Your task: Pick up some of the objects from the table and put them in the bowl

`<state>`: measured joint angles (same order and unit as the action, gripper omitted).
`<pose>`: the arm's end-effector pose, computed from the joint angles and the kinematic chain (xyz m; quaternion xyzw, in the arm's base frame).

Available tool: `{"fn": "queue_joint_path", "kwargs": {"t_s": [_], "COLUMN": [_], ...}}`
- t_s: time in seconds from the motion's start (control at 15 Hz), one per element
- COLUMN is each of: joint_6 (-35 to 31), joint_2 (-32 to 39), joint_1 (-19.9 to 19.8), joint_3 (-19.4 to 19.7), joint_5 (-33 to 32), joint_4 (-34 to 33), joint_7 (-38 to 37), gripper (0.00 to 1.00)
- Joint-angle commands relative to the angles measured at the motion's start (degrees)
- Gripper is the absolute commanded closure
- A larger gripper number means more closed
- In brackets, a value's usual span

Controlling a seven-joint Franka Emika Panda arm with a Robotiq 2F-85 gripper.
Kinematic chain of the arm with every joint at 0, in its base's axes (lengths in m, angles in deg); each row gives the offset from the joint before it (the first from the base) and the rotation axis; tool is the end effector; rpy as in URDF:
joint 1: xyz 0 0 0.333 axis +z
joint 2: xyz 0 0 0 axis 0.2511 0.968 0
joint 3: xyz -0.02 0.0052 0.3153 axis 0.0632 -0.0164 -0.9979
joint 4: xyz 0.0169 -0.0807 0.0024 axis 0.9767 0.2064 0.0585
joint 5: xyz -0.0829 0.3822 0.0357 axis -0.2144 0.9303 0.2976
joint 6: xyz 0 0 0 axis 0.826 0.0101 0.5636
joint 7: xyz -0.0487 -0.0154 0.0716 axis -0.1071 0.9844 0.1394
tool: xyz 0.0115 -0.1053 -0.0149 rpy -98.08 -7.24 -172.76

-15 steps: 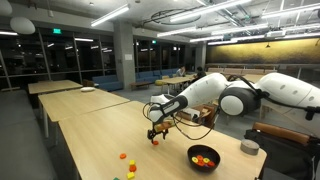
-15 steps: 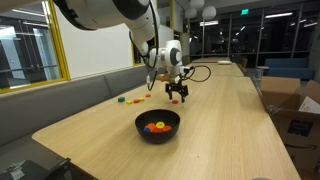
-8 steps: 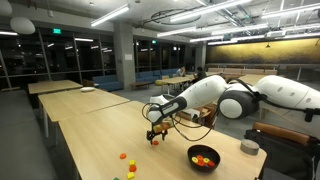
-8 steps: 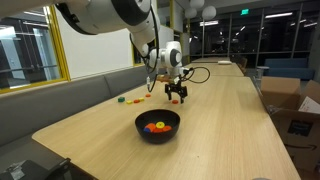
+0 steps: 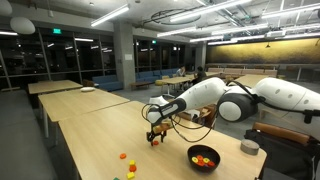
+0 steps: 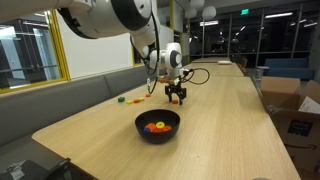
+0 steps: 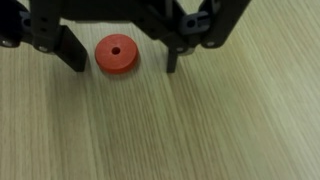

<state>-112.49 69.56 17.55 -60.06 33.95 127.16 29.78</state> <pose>0.7829 0.0121 0.1506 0.9883 -0.1503 0.0200 0.0154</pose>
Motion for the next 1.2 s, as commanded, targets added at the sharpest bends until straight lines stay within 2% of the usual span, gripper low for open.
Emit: {"fn": "queue_joint_path", "kwargs": {"t_s": [0.0, 0.2, 0.33, 0.6, 1.13], "joint_6": [1.94, 2.49, 2.71, 4.72, -0.65], "joint_2": [1.92, 1.76, 1.24, -1.95, -18.68], "joint_1": [-0.63, -0.6, -0.63, -0.64, 0.18], "joint_3": [-0.67, -0.6, -0.51, 0.04, 2.28], "joint_5": [0.55, 0.47, 0.43, 0.0, -0.02], "joint_4": [-4.63, -4.95, -4.55, -1.61, 17.16], "joint_7": [1.17, 1.12, 1.03, 0.93, -2.81], "gripper": [0.49, 0.73, 0.83, 0.83, 0.83]}}
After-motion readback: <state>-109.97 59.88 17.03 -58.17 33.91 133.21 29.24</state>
